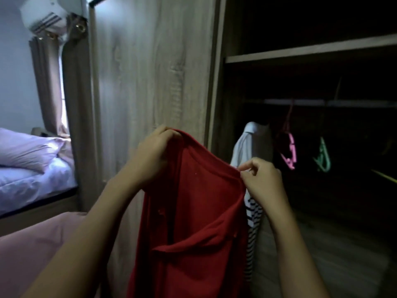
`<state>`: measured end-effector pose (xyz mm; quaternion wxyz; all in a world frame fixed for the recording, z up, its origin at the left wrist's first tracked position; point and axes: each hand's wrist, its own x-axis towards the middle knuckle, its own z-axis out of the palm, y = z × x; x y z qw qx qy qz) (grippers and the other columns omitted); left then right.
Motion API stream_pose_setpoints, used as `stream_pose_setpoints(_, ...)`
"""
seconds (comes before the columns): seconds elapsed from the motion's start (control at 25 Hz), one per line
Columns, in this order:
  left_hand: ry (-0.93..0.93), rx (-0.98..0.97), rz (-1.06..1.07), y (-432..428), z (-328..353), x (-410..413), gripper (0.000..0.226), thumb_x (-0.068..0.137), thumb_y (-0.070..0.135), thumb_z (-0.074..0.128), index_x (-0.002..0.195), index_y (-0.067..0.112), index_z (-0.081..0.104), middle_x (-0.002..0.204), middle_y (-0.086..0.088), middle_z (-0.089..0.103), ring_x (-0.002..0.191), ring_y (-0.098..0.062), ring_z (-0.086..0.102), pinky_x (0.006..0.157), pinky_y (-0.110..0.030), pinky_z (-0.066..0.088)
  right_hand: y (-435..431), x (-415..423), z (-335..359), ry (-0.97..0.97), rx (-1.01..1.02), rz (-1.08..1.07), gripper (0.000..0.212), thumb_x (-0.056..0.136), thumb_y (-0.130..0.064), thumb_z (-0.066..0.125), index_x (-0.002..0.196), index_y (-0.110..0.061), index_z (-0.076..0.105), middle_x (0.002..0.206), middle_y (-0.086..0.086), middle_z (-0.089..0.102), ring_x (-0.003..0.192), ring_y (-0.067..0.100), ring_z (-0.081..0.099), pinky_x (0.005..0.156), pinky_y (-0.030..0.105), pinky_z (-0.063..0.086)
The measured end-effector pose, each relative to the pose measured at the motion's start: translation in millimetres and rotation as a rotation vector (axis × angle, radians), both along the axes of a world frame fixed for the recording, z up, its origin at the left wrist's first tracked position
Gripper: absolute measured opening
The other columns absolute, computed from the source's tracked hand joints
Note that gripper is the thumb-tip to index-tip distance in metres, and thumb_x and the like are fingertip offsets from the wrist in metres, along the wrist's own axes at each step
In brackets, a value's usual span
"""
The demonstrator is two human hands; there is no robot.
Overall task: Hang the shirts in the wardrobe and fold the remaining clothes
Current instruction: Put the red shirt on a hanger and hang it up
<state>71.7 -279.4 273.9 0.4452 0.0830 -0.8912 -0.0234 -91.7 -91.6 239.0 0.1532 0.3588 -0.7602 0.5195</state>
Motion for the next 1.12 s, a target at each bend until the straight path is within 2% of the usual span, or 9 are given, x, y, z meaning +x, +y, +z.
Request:
stream_pose_setpoints(0.12, -0.079, -0.015, -0.097, 23, 3, -35, 0.05, 0.066, 0.008, 0.042, 0.113, 0.005, 0.059, 0.117, -0.013, 0.056, 0.107, -0.031, 0.056, 0.088, -0.046, 0.047, 19, -19, 1, 0.04, 0.05, -0.064, 0.01, 0.088, -0.016, 0.06, 0.079, -0.017, 0.064, 0.079, 0.0, 0.064, 0.073, 0.011, 0.057, 0.053, 0.006, 0.033)
stream_pose_setpoints(0.2, -0.122, -0.011, -0.152, 41, 3, -56, 0.045, 0.072, 0.014, 0.044, 0.114, 0.008, 0.058, 0.121, -0.009, 0.054, 0.109, -0.028, 0.055, 0.089, -0.045, 0.046, 28, -32, 5, 0.085, -0.052, -0.227, 0.01, 0.09, -0.015, 0.057, 0.09, -0.012, 0.067, 0.095, 0.007, 0.065, 0.089, 0.018, 0.058, 0.062, 0.015, 0.032)
stream_pose_setpoints(0.28, -0.135, -0.011, -0.192, 55, 2, -72, 0.036, 0.081, 0.013, 0.049, 0.116, 0.009, 0.057, 0.123, -0.007, 0.052, 0.109, -0.025, 0.053, 0.09, -0.042, 0.045, 38, -46, 11, 0.142, -0.197, -0.385, 0.017, 0.091, -0.008, 0.053, 0.102, -0.004, 0.065, 0.109, 0.015, 0.06, 0.104, 0.028, 0.054, 0.072, 0.012, 0.026)
stream_pose_setpoints(0.4, -0.121, -0.028, -0.226, 60, 1, -86, 0.035, 0.083, 0.006, 0.055, 0.118, 0.01, 0.056, 0.124, -0.006, 0.05, 0.107, -0.023, 0.054, 0.086, -0.042, 0.048, 43, -65, 23, 0.172, -0.284, -0.489, 0.024, 0.092, -0.005, 0.05, 0.114, 0.0, 0.06, 0.121, 0.017, 0.052, 0.115, 0.03, 0.048, 0.08, 0.01, 0.024)
stream_pose_setpoints(0.6, -0.133, -0.012, -0.255, 63, 5, -108, 0.035, 0.084, 0.008, 0.053, 0.119, 0.011, 0.054, 0.126, -0.004, 0.048, 0.106, -0.024, 0.055, 0.086, -0.046, 0.049, 35, -103, 45, 0.09, -0.059, -0.576, 0.042, 0.094, -0.006, 0.047, 0.135, -0.001, 0.043, 0.136, 0.019, 0.044, 0.126, 0.034, 0.042, 0.101, 0.034, 0.035)
stream_pose_setpoints(0.72, -0.144, 0.019, -0.249, 64, 6, -116, 0.035, 0.085, 0.008, 0.052, 0.12, 0.011, 0.053, 0.129, -0.004, 0.047, 0.11, -0.026, 0.053, 0.089, -0.048, 0.047, 32, -125, 44, -0.044, 0.085, -0.62, 0.046, 0.091, -0.004, 0.048, 0.136, -0.001, 0.037, 0.134, 0.024, 0.047, 0.124, 0.039, 0.044, 0.1, 0.042, 0.04)
stream_pose_setpoints(0.88, -0.163, 0.04, -0.282, 63, 3, -123, 0.037, 0.084, 0.004, 0.052, 0.121, 0.01, 0.053, 0.129, -0.005, 0.047, 0.113, -0.026, 0.052, 0.09, -0.048, 0.046, 34, -144, 40, -0.238, -0.066, -0.532, 0.055, 0.092, -0.002, 0.046, 0.143, -0.007, 0.029, 0.134, 0.022, 0.05, 0.122, 0.037, 0.05, 0.096, 0.039, 0.044)
stream_pose_setpoints(1.0, -0.156, 0.063, -0.286, 61, 2, -128, 0.039, 0.083, -0.001, 0.051, 0.122, 0.009, 0.053, 0.13, -0.004, 0.047, 0.114, -0.023, 0.051, 0.092, -0.046, 0.046, 28, -153, 49, -0.291, -0.116, -0.519, 0.038, 0.097, -0.012, 0.044, 0.134, -0.004, 0.043, 0.129, 0.02, 0.055, 0.118, 0.034, 0.053, 0.08, 0.03, 0.042)
stream_pose_setpoints(1.12, -0.161, 0.067, -0.284, 57, -1, -133, 0.041, 0.082, -0.003, 0.051, 0.121, 0.01, 0.053, 0.13, -0.003, 0.047, 0.114, -0.022, 0.051, 0.092, -0.045, 0.046, 24, -156, 45, -0.22, -0.128, -0.541, 0.03, 0.1, -0.019, 0.037, 0.122, -0.004, 0.053, 0.12, 0.02, 0.06, 0.11, 0.033, 0.056, 0.076, 0.03, 0.04)
